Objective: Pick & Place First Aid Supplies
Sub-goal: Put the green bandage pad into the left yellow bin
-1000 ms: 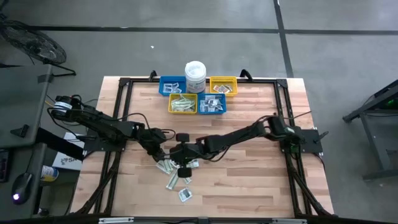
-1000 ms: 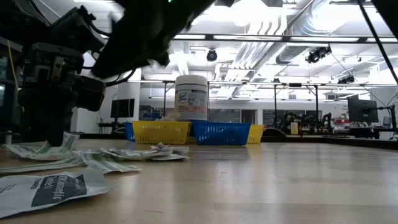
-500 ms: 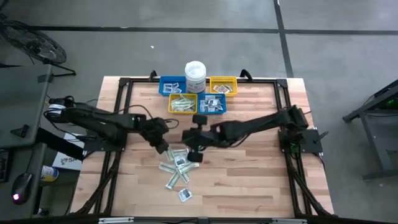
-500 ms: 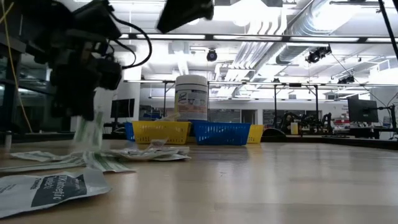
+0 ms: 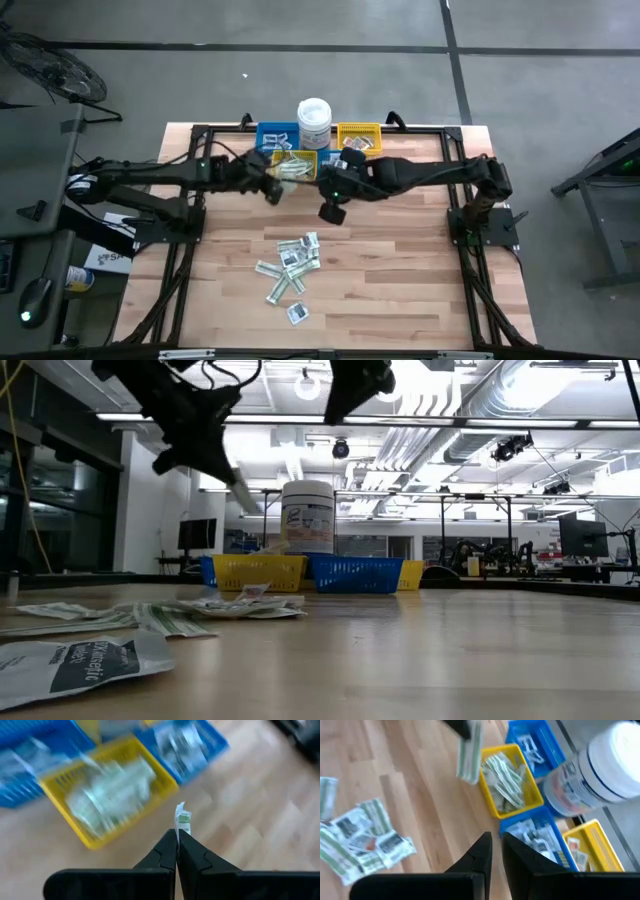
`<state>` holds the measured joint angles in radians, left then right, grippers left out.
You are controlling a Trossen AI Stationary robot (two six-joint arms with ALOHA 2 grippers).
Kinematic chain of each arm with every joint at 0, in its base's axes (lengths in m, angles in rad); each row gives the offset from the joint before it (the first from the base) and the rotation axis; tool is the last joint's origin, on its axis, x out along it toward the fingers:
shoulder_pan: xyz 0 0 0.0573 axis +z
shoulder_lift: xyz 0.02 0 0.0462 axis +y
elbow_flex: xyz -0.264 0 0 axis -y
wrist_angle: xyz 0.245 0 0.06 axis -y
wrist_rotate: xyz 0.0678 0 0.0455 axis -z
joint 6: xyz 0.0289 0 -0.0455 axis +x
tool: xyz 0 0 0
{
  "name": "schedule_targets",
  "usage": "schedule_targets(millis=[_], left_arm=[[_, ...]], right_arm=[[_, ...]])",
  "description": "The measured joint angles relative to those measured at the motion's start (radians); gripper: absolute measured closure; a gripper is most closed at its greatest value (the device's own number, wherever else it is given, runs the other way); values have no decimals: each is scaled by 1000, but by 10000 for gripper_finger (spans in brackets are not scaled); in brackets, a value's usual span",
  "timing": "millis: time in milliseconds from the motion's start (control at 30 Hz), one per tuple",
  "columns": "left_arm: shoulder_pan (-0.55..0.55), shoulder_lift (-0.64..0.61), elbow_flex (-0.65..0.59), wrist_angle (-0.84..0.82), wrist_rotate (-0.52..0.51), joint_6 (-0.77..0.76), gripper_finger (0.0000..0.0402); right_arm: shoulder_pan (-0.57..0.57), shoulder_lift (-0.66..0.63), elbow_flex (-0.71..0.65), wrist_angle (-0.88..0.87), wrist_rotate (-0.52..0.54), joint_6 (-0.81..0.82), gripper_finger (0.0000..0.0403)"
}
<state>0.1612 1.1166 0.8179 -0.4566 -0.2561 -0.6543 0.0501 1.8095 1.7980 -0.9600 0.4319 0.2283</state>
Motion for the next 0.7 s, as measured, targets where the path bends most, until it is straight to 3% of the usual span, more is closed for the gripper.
schedule_targets(millis=[133, 700], left_arm=[[45, 22, 19, 63, -71, 0, 401], [259, 321, 19, 351, -12, 25, 401]], right_arm=[[-33, 0, 0, -10, 0, 0, 369], [-158, -54, 0, -62, -22, -87, 370]])
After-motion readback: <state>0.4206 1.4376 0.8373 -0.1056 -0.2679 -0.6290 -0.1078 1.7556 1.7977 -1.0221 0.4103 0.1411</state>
